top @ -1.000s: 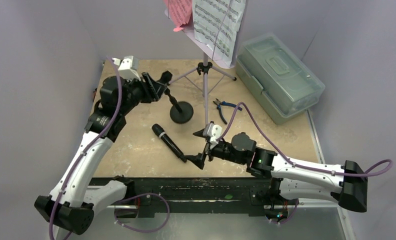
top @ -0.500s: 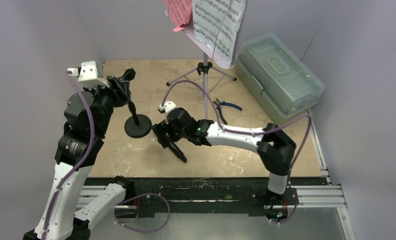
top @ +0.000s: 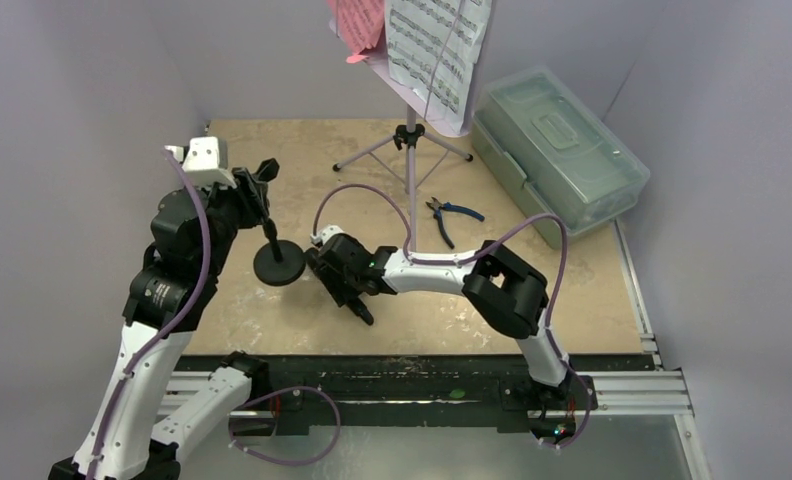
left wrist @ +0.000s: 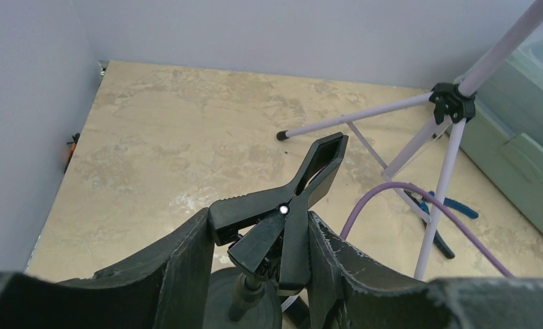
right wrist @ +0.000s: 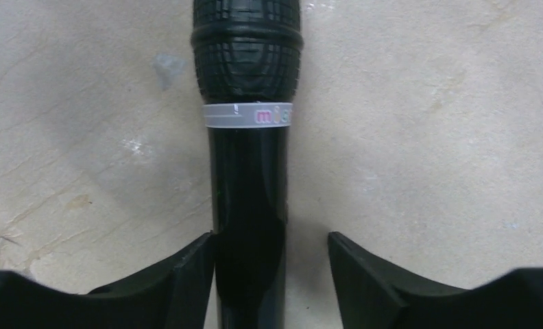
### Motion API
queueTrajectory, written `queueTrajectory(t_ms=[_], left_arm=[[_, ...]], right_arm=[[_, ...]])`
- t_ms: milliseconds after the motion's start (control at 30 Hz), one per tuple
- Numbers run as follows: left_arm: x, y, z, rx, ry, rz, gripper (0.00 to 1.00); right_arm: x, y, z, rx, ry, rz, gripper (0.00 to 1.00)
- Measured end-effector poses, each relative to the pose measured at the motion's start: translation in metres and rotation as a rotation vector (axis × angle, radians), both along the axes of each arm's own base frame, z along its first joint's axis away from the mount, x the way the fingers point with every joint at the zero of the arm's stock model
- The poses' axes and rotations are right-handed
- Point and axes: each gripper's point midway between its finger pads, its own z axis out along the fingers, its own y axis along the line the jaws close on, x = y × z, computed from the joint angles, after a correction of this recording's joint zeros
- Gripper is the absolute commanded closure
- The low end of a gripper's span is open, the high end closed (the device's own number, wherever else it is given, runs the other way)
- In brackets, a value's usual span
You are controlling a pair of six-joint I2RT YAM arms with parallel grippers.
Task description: Set up the instrument practice props
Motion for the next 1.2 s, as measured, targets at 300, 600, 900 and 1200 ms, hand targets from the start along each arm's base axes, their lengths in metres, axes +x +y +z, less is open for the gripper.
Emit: queueTrajectory(t_ms=[300,600,900,1200], left_arm=[[0.013,-0.041,-0.049,0.034,0.114,-0.214,1.00],[0.001,-0.096,-0.088,0.017,0.159,-0.550,1.00],[-0.026,-0.119,-0.116,0.011,0.149,-0.752,1.00],[-0.050,-0.133,-0.118,0.015,0.031,-0.894,1.00]], right_arm=[[-0.014,-0.060,-0.002,-0.011,-0.028,-0.119,0.84],[-0.026,-0.126,-0.002,-0.022,-0.035,-0.281,0.48],[-0.030,-0.120,0.032,0.083,-0.050,-0.230,0.07],[-0.060,-0.083,0.180,0.482,-0.227,0.188,0.01]])
